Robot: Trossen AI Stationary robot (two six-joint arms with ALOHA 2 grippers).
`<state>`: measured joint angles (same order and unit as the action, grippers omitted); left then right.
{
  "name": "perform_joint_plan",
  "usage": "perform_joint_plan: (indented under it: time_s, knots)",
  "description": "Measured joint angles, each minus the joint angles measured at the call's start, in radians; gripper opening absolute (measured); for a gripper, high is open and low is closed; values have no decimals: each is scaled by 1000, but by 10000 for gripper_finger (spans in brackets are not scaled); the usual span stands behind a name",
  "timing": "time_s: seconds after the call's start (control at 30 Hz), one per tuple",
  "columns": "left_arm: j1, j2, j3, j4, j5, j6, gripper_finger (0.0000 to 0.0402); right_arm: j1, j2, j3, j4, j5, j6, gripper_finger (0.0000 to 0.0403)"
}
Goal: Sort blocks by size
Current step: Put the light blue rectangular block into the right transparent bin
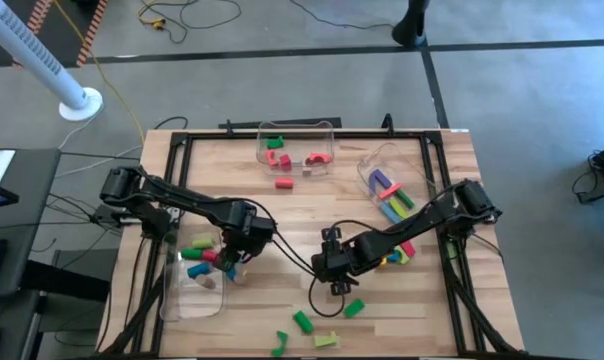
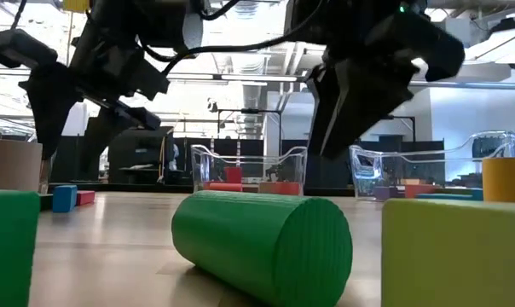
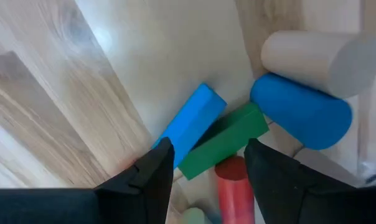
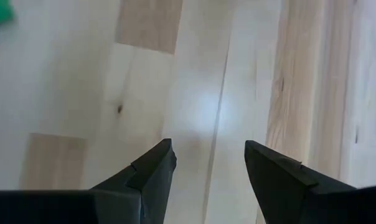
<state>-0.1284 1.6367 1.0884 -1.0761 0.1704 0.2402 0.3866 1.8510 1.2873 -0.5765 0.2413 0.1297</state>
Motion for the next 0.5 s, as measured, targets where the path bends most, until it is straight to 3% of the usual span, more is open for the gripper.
perform_joint_plan:
  time_s: [0.5]
  knots:
    - [-27,-1,-94,107,-121,27,185,9,-14,0,4,-4,-6,225]
